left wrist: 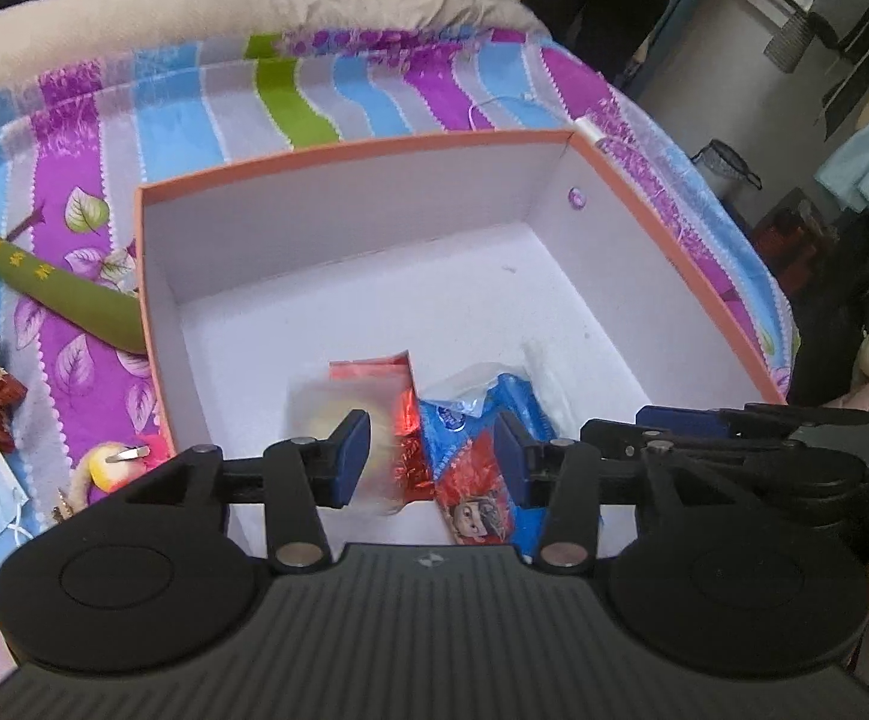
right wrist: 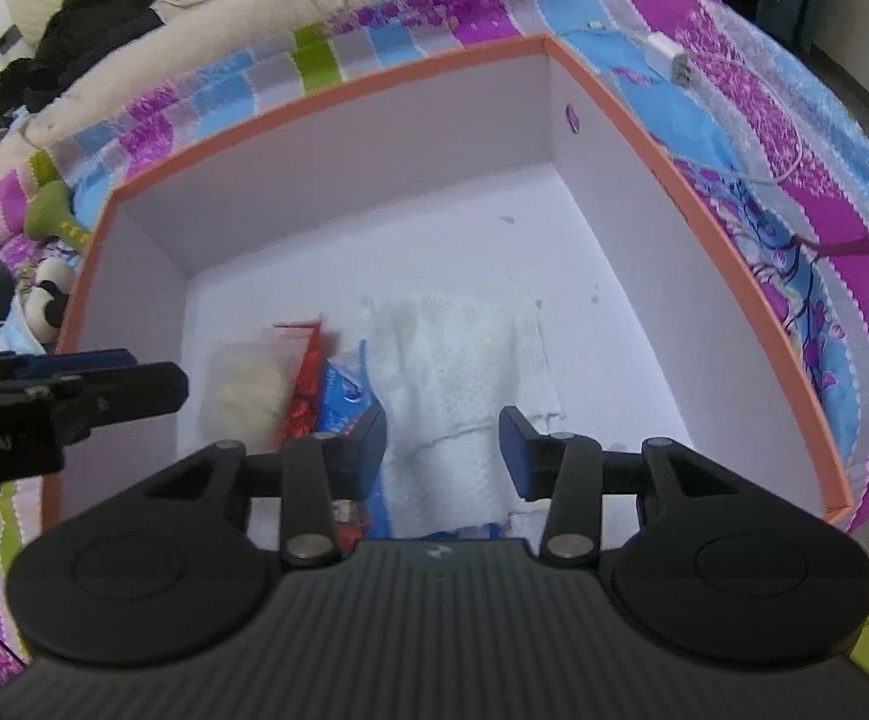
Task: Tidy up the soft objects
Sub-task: 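Open both grippers to drop the tissue and plastic bag into the box, then withdraw both grippers up and away from the orange box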
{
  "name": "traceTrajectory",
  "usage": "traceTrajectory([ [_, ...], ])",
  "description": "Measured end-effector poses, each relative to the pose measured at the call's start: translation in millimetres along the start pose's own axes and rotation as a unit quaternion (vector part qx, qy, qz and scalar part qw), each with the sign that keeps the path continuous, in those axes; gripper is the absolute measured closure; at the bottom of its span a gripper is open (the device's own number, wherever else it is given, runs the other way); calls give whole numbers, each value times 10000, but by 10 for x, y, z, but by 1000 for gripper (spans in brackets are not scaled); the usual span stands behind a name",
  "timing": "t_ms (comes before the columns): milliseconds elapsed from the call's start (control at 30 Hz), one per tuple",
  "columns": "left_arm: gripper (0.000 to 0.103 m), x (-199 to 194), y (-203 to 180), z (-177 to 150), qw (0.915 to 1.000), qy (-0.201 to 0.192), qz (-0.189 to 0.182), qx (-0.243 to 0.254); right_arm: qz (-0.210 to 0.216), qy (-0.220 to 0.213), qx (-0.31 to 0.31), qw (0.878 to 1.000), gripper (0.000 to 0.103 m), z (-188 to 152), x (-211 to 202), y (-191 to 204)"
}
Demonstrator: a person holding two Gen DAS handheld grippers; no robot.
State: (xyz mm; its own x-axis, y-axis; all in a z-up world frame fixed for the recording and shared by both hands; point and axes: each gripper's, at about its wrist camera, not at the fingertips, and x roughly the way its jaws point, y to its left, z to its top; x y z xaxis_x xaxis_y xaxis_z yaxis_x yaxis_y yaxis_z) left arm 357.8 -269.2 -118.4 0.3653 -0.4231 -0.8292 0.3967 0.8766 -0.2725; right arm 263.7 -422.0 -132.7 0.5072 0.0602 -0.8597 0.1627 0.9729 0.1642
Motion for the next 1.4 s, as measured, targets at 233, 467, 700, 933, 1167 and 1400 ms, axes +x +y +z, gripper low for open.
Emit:
traceTrajectory([
  [233, 51, -318, -58, -120, 9995, -317, 54, -1, 148, -315, -81, 9994, 58, -71, -318, 108],
  [467, 51, -770, -51, -349, 9969, -753, 206, -31, 307, -600, -214, 9975, 58, -227, -613, 314],
  [700, 51, -1227, 64, -649, 9928, -1136, 339, -168, 598, -887, -344, 9937, 58, -434, -891, 551],
  [933, 51, -1614, 213, -1028, 9886, -1393, 471, -315, 673, -1105, -532, 9902, 58, -686, -1129, 802],
  [1167, 51, -1947, 366, -1452, 9850, -1575, 556, -435, 789, -1236, -662, 9870, 58, -1036, -1327, 1066],
  [1400, 51, -2188, 524, -1880, 9815, -1685, 703, -576, 923, -1298, -879, 9833, 58, -1356, -1422, 1345],
])
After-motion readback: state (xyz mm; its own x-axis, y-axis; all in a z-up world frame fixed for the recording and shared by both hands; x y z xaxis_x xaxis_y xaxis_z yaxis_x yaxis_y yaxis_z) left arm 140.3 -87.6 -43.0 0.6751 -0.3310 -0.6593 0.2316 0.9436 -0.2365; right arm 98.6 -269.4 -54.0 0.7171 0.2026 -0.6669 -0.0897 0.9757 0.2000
